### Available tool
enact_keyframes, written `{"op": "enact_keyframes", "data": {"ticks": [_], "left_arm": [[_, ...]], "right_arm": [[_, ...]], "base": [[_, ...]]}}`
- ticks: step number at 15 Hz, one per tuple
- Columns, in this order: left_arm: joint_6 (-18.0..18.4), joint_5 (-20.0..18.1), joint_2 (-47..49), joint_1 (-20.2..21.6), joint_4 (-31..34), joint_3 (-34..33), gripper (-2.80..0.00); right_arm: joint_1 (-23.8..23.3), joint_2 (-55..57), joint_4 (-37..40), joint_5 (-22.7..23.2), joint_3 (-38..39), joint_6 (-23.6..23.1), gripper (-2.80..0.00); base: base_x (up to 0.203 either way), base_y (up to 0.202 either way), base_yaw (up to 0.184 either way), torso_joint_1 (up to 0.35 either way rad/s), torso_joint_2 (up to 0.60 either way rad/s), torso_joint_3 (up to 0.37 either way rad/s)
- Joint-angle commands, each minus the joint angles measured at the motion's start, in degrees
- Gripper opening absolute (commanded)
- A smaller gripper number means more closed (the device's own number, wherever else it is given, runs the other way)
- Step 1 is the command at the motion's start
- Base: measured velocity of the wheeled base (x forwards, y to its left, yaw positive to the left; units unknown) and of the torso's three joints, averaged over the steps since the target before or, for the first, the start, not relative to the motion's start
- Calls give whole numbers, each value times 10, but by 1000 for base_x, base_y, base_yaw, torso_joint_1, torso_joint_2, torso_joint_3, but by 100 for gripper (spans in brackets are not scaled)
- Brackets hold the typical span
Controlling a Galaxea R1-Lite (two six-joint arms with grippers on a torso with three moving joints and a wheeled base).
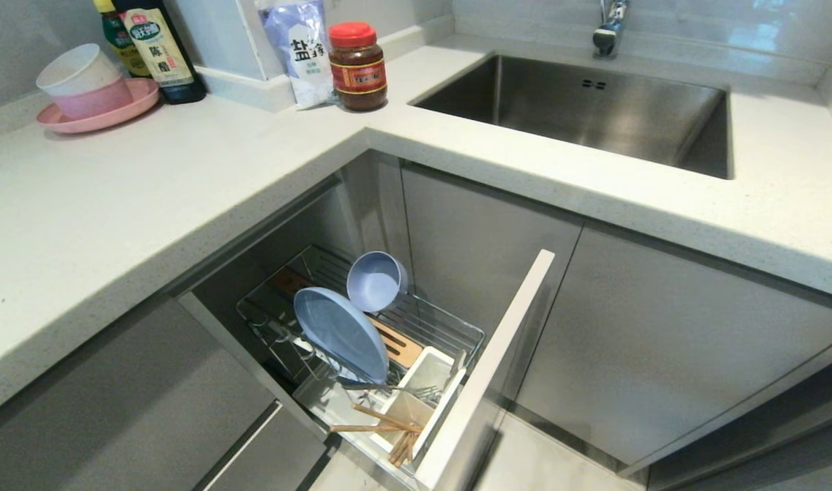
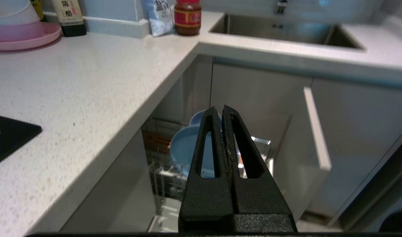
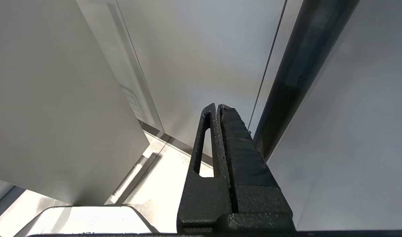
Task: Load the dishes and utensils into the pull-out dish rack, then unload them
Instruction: Take the plate out of the cupboard
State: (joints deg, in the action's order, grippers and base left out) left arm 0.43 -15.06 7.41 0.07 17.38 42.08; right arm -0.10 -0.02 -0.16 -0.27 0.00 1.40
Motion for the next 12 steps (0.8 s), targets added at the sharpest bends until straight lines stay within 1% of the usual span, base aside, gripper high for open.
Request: {"op": "enact_keyframes", "data": {"ticks": [1,2,3,5,6,7,8,9,10,11,12], "left_arm": [[31,4,-67,1,-4,-86,-280],[36,19,-71,1,-29,-124,-280],[41,36,-72,1,-74,-163,-280],[67,74,-74,1,-208,-268,-280],[78,88,-74,1,-263,-316,-280],[86,98,-75,1,-302,-363,-280],[91,105,-75,2,-325,-404,-280],[91,111,-75,2,-331,-431,-280],[79,117,-74,2,-318,-437,-280],[76,122,-75,2,-293,-436,-280],[73,131,-74,2,-255,-436,-280]], "right_arm": [[0,-2,0,0,1,0,-280],[0,-2,0,0,1,0,-280],[0,-2,0,0,1,0,-280],[0,-2,0,0,1,0,-280],[0,-2,0,0,1,0,-280],[0,-2,0,0,1,0,-280],[0,-2,0,0,1,0,-280],[0,-2,0,0,1,0,-280],[0,-2,0,0,1,0,-280],[0,-2,0,0,1,0,-280],[0,-2,0,0,1,0,-280]], "base": [[0,0,0,0,0,0],[0,0,0,0,0,0],[0,0,0,0,0,0],[0,0,0,0,0,0],[0,0,0,0,0,0],[0,0,0,0,0,0],[0,0,0,0,0,0],[0,0,0,0,0,0],[0,0,0,0,0,0],[0,0,0,0,0,0],[0,0,0,0,0,0]]}}
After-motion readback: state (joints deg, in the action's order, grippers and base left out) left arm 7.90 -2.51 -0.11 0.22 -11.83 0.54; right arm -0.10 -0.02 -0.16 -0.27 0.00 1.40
